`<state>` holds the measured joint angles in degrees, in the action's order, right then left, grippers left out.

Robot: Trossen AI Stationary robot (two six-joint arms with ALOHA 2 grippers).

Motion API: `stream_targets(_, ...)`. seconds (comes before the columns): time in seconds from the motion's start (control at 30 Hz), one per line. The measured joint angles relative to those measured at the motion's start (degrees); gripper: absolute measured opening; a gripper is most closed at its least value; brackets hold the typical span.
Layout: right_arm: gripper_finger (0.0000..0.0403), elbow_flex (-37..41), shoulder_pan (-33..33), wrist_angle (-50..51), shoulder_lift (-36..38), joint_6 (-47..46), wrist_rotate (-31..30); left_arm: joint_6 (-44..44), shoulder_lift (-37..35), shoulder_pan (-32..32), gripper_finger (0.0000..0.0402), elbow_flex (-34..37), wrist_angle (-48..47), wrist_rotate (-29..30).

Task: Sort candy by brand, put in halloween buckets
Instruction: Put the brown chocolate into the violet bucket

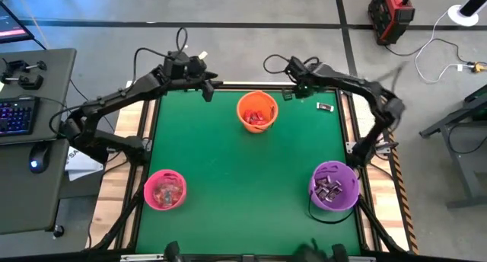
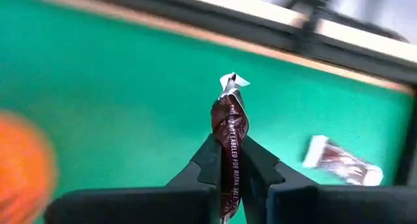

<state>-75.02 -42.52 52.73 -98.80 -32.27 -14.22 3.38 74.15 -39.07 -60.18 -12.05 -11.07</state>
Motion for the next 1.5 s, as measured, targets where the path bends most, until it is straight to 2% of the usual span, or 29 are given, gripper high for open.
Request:
stream_targets(0.07,0.0010,-0.04,2.51,-0.06,4.92,2.69,4.13,0.01,-0.04,-0.96,0.0204,0.00,-0.12,-0.02)
stream_targets(0.17,0.0011,-0.04,7.21,1.06,11.51,6.00,13.37,-0.36,0.19,-1.90,0.0204,0.00,-0.04,-0.07)
stream_targets(0.3,0.0032,-0.13,15.74,7.50,18.43,1.94,25.18,-0.96,1.18,-2.23,0.0204,0.00,-0.18,-0.22)
stream_targets(0.37,0.0036,-0.13,21.18,13.99,20.48,-2.18,29.54,-0.78,1.60,-2.23,0.0204,0.00,-0.15,-0.36)
stream_targets(0.57,0.0025,-0.11,39.54,32.37,23.94,-20.20,36.11,-0.52,2.63,-2.16,0.0204,0.00,-0.14,-0.39)
stream_targets(0.67,0.0021,-0.11,47.76,34.02,24.32,-31.18,41.15,-0.55,2.63,-2.16,0.0204,0.00,-0.04,-0.39)
stream_targets(0.77,0.0022,0.78,54.57,32.35,23.70,-37.80,44.91,-0.46,2.62,-2.16,0.0204,0.00,-0.07,-0.39)
stream_targets(0.87,0.0029,4.73,58.95,31.38,23.42,-42.07,45.31,-0.50,2.63,-2.16,0.0204,0.00,-0.07,-0.39)
stream_targets(1.03,0.0063,10.38,60.16,31.04,23.79,-42.54,44.80,-0.55,2.61,-2.18,0.0204,0.00,-0.07,-0.39)
stream_targets(1.2,0.0126,10.71,58.78,29.81,23.84,-38.54,42.75,-0.57,2.61,-2.29,0.0204,0.00,-0.11,-0.39)
stream_targets(1.37,0.0186,8.75,55.49,30.13,23.86,-31.00,45.89,-0.59,2.61,-2.31,0.0204,0.00,-0.09,-0.39)
stream_targets(1.43,0.0198,5.85,52.67,29.86,24.02,-27.49,43.65,-0.59,2.62,-2.47,0.0204,0.00,-0.09,-0.39)
stream_targets(1.5,0.0202,2.43,48.99,29.88,24.13,-23.46,38.64,-0.48,2.61,-2.58,0.0204,0.00,-0.07,-0.37)
